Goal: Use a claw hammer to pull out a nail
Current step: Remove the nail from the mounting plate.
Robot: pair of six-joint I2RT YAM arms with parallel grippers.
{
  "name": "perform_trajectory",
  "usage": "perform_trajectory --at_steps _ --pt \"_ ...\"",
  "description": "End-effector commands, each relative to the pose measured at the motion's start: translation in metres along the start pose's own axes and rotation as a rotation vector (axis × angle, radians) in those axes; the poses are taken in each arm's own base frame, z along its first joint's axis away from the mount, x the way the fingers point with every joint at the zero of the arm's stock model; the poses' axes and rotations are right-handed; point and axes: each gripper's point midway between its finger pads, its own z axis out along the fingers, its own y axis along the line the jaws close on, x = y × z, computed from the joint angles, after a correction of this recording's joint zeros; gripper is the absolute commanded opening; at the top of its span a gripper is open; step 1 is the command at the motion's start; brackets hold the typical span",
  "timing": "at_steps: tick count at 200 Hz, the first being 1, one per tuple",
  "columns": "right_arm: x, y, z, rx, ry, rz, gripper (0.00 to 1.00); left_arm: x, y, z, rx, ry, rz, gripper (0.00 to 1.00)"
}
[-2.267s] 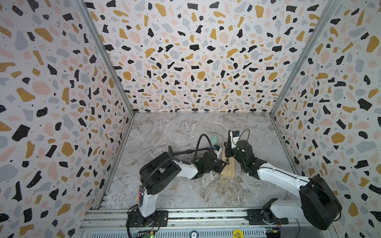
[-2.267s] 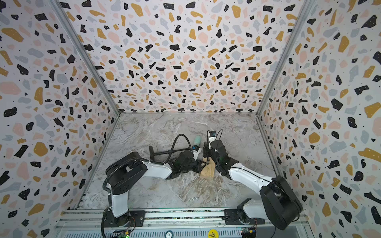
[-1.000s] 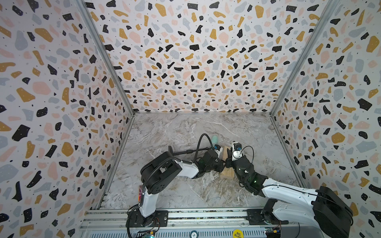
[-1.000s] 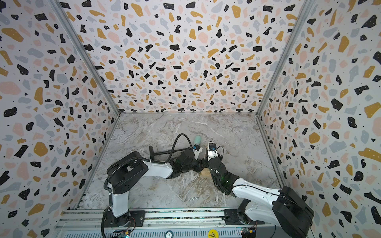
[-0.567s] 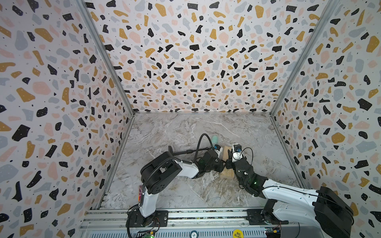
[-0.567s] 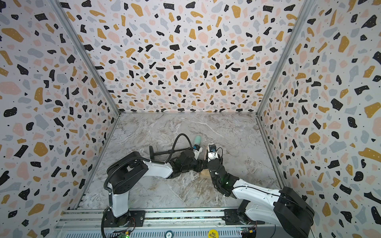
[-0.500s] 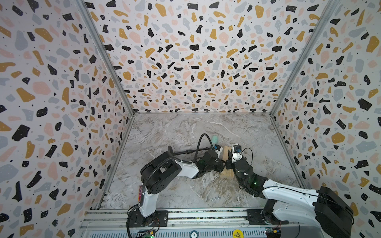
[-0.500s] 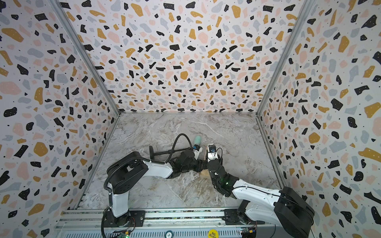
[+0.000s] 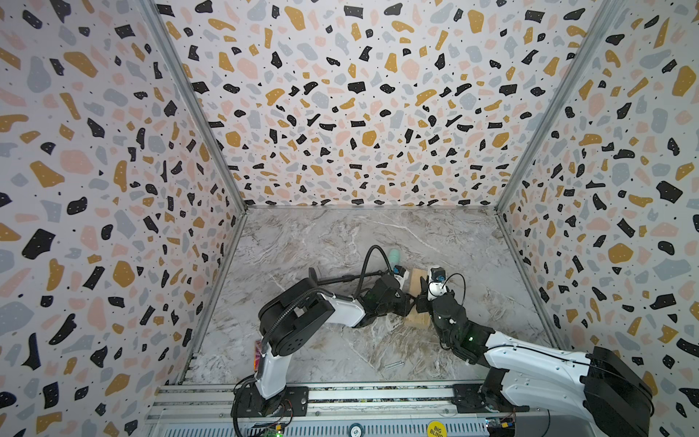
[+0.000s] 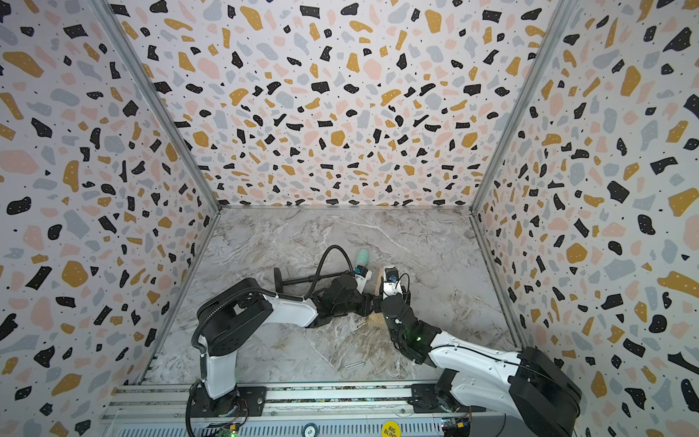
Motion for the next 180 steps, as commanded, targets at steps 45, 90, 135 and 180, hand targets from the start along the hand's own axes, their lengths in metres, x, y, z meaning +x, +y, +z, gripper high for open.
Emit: perform_trajectory --at_steps 45,90,135,180 --pt "0.010 0.001 -0.002 0.009 0.041 0.057 0.00 0.040 0.018 0.007 -0.055 0.127 -0.003 0.39" --pt "0.016 0.002 -0.001 0.009 0.078 0.064 0.00 0.041 0.019 0.008 -0.056 0.128 -0.005 0.39" --pt "0.018 0.005 -0.001 -0.016 0.088 0.073 0.00 0.041 0.019 0.008 -0.057 0.129 -0.005 0.39" --pt "0.025 0.007 0.005 -0.070 0.123 0.105 0.00 0.042 0.020 0.008 -0.059 0.131 -0.008 0.39"
